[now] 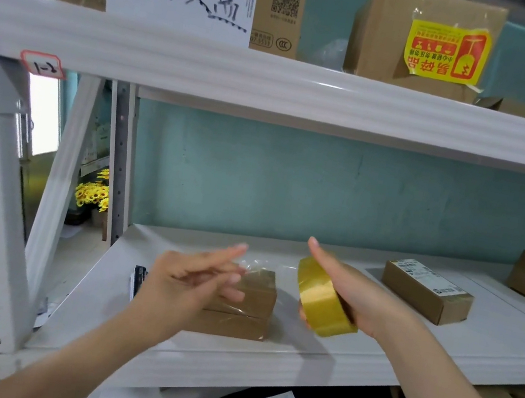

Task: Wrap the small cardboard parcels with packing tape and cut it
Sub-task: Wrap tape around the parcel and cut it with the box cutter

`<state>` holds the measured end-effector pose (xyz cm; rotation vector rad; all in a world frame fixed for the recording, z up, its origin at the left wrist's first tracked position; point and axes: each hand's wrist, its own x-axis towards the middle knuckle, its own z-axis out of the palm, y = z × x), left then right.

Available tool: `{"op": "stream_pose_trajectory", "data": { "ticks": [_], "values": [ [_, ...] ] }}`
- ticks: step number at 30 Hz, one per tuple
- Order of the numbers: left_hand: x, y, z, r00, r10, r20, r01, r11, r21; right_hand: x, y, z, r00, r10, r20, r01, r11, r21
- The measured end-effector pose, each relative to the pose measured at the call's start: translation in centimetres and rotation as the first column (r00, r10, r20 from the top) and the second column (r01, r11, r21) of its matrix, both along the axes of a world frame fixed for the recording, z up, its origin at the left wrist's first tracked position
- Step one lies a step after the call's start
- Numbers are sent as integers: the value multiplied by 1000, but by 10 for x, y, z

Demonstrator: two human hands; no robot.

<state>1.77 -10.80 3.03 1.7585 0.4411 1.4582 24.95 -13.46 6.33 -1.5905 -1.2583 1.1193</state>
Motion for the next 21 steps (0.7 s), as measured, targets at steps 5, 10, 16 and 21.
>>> {"op": "stream_pose_trajectory", "data": {
  "ticks": [5,10,16,21],
  "values": [
    [-29,18,-7,942,323,88,-321,946,-40,25,19,-9,955,-273,114,255,955,152],
    [-55,51,-50,589,693,-416,-736,672,76,42,51,-40,909,-365,202,273,886,374],
    [-59,55,-76,244,624,-743,-841,518,159,61,73,-45,855,-394,336,277,896,346],
    [-52,53,-66,69,566,-821,-803,519,291,69,80,-30,462,-356,812,79,929,362]
  ]
}}
